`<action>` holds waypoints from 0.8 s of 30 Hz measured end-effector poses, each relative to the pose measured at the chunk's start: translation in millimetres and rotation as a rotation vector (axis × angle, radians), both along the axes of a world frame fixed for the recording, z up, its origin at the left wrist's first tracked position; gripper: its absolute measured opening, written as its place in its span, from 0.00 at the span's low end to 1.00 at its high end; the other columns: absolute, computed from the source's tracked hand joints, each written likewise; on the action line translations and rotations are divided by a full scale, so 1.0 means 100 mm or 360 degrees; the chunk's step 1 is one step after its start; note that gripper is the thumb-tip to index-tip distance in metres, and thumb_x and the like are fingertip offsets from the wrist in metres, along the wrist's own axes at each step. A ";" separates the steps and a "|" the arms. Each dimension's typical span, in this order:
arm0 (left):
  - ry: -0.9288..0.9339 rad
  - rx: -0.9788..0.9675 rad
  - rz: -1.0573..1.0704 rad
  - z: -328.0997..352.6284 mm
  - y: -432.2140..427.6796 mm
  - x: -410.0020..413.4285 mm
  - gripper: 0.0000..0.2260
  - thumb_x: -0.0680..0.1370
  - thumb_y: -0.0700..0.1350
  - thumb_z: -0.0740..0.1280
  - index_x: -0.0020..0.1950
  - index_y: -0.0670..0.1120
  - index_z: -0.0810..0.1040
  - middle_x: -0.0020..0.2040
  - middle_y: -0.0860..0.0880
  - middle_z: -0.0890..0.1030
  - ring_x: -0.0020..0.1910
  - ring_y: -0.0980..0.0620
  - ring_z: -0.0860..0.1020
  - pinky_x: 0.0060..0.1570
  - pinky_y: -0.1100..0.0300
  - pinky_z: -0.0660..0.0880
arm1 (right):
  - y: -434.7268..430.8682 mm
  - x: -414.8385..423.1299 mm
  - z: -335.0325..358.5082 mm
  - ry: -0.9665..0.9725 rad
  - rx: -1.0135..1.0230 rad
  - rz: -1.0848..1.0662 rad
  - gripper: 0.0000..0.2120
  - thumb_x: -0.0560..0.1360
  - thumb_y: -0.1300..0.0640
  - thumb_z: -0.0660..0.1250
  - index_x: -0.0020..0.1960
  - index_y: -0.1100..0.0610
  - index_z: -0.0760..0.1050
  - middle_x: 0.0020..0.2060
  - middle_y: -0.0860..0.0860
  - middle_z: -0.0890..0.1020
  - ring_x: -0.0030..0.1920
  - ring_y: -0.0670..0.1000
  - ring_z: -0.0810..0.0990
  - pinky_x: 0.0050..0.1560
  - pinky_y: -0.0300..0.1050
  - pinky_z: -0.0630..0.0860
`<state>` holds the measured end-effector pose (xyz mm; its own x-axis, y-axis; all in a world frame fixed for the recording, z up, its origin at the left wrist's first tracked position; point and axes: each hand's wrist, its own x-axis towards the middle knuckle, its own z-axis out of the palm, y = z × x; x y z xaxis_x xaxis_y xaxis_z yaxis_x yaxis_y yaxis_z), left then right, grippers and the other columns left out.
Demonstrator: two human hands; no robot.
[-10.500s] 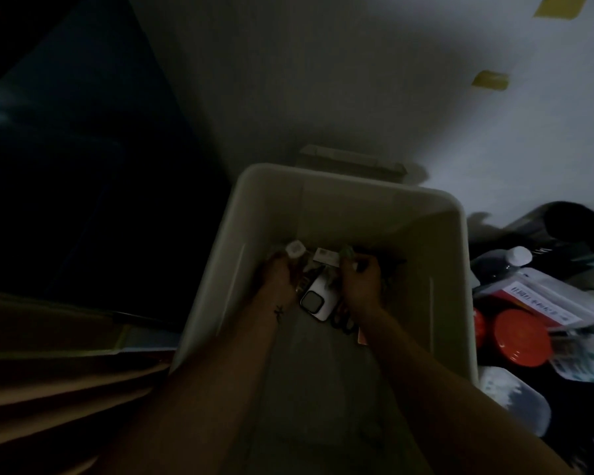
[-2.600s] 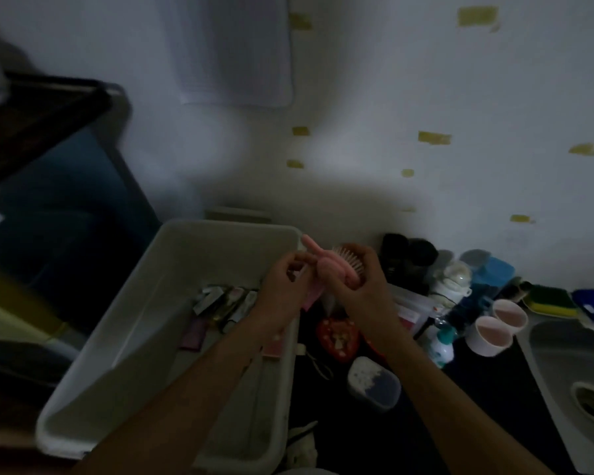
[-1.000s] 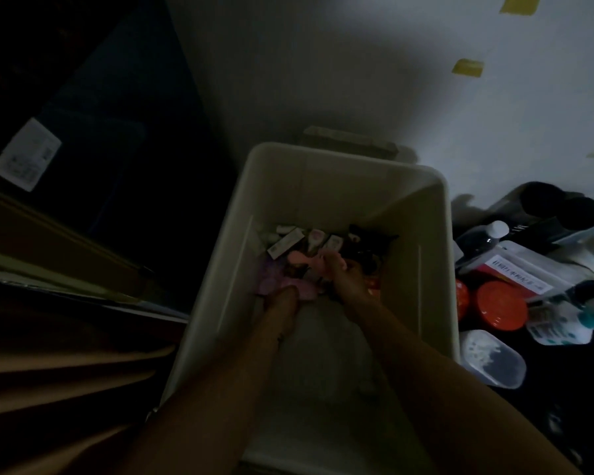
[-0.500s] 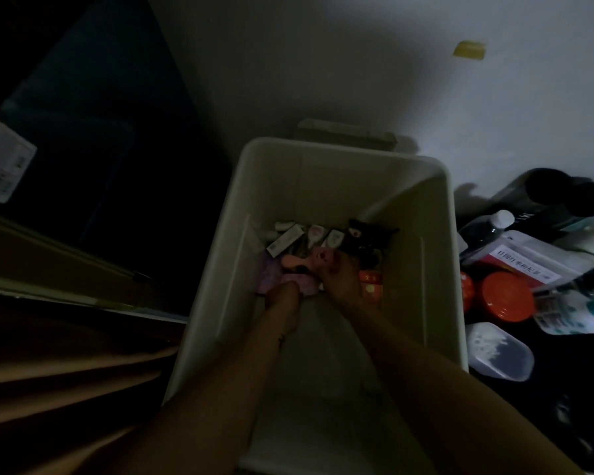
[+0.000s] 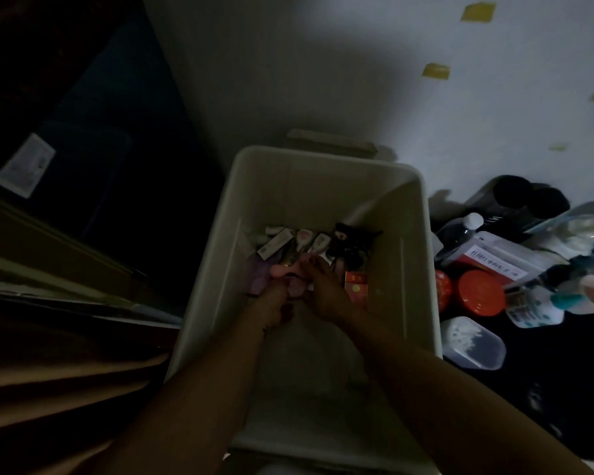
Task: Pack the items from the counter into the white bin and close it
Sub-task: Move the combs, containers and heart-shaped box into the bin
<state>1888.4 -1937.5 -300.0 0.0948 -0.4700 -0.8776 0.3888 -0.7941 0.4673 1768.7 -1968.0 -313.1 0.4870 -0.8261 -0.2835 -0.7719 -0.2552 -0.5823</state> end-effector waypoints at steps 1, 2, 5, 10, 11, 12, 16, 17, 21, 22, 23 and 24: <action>-0.0027 0.0012 -0.0048 0.05 0.01 0.01 0.06 0.83 0.45 0.57 0.50 0.47 0.73 0.42 0.48 0.73 0.38 0.52 0.72 0.38 0.59 0.70 | 0.01 -0.02 0.06 -0.0056 0.0004 0.0004 0.28 0.79 0.53 0.64 0.76 0.58 0.61 0.76 0.58 0.60 0.76 0.56 0.56 0.70 0.32 0.37; -0.0032 0.0017 -0.0097 0.08 0.02 0.00 0.06 0.83 0.45 0.58 0.49 0.48 0.73 0.43 0.48 0.74 0.38 0.53 0.72 0.38 0.59 0.70 | 0.02 -0.04 0.08 -0.0106 0.0018 -0.0017 0.27 0.79 0.55 0.64 0.76 0.58 0.62 0.76 0.58 0.61 0.76 0.56 0.57 0.69 0.30 0.40; -0.0044 -0.0065 -0.0107 0.11 0.04 -0.06 0.09 0.83 0.43 0.55 0.57 0.45 0.73 0.48 0.45 0.75 0.42 0.51 0.73 0.41 0.59 0.69 | 0.05 -0.09 0.20 -0.0198 0.0124 -0.0032 0.26 0.77 0.62 0.65 0.74 0.60 0.64 0.75 0.58 0.63 0.76 0.56 0.59 0.75 0.44 0.49; -0.0268 -0.0229 -0.0085 0.32 -0.03 -0.09 0.17 0.83 0.37 0.55 0.69 0.30 0.69 0.53 0.38 0.78 0.44 0.42 0.77 0.45 0.54 0.74 | 0.16 -0.21 0.45 -0.0332 0.0240 -0.0069 0.27 0.77 0.65 0.65 0.74 0.61 0.62 0.73 0.58 0.66 0.74 0.56 0.63 0.74 0.42 0.56; -0.0305 -0.0248 -0.0090 0.38 -0.02 -0.09 0.18 0.84 0.37 0.52 0.69 0.29 0.68 0.62 0.35 0.76 0.53 0.38 0.77 0.55 0.51 0.74 | 0.18 -0.22 0.50 -0.0319 0.0265 -0.0067 0.27 0.77 0.65 0.65 0.75 0.61 0.62 0.73 0.57 0.66 0.74 0.56 0.63 0.73 0.40 0.56; -0.0354 -0.0251 -0.0098 0.39 0.00 -0.08 0.18 0.84 0.37 0.51 0.69 0.30 0.69 0.66 0.33 0.74 0.58 0.38 0.75 0.60 0.50 0.72 | 0.19 -0.23 0.55 -0.0312 0.0281 -0.0063 0.27 0.77 0.64 0.64 0.75 0.60 0.62 0.73 0.57 0.66 0.73 0.56 0.64 0.72 0.40 0.57; -0.0473 -0.0346 -0.0099 0.57 0.13 -0.09 0.13 0.80 0.39 0.60 0.64 0.40 0.75 0.57 0.41 0.78 0.49 0.44 0.77 0.42 0.56 0.74 | 0.24 -0.25 0.76 -0.0319 0.0321 -0.0087 0.26 0.77 0.64 0.65 0.74 0.59 0.64 0.69 0.55 0.71 0.69 0.54 0.69 0.69 0.38 0.63; -0.0471 -0.0400 -0.0091 0.61 0.14 -0.10 0.12 0.80 0.38 0.61 0.63 0.45 0.75 0.55 0.43 0.78 0.50 0.44 0.77 0.40 0.58 0.72 | 0.24 -0.25 0.82 -0.0354 0.0322 -0.0104 0.23 0.77 0.64 0.65 0.71 0.60 0.68 0.67 0.56 0.74 0.67 0.55 0.72 0.68 0.41 0.66; -0.0352 -0.0662 -0.0023 0.84 0.12 -0.19 0.19 0.78 0.33 0.59 0.39 0.51 0.83 0.37 0.47 0.83 0.34 0.52 0.82 0.27 0.64 0.74 | 0.22 -0.26 1.15 -0.0602 0.0358 -0.0264 0.12 0.78 0.61 0.64 0.61 0.63 0.74 0.55 0.61 0.81 0.54 0.53 0.81 0.57 0.51 0.77; -0.0349 -0.0706 0.0009 0.88 0.10 -0.21 0.18 0.78 0.33 0.60 0.37 0.50 0.83 0.37 0.44 0.83 0.33 0.52 0.82 0.28 0.64 0.76 | 0.21 -0.28 1.23 -0.0661 0.0344 -0.0283 0.13 0.78 0.62 0.64 0.62 0.63 0.73 0.55 0.61 0.80 0.50 0.47 0.82 0.54 0.45 0.78; -0.0394 -0.0725 0.0017 0.93 0.09 -0.22 0.14 0.77 0.35 0.62 0.41 0.50 0.82 0.42 0.43 0.83 0.39 0.50 0.83 0.33 0.61 0.78 | 0.19 -0.31 1.30 -0.0714 0.0333 -0.0308 0.15 0.78 0.62 0.64 0.64 0.63 0.73 0.56 0.60 0.80 0.45 0.42 0.81 0.50 0.41 0.78; -0.0464 -0.0744 0.0003 0.97 0.06 -0.23 0.09 0.78 0.37 0.64 0.48 0.49 0.81 0.48 0.41 0.83 0.46 0.46 0.83 0.41 0.56 0.80 | 0.18 -0.33 1.37 -0.0753 0.0332 -0.0352 0.18 0.78 0.62 0.64 0.67 0.60 0.71 0.57 0.57 0.80 0.44 0.40 0.80 0.48 0.38 0.78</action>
<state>1865.2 -1931.3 -202.7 0.3040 -0.8030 -0.5126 0.1915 -0.4756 0.8586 1735.3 -1950.4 -176.0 0.4224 -0.8728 -0.2445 -0.4365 0.0405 -0.8988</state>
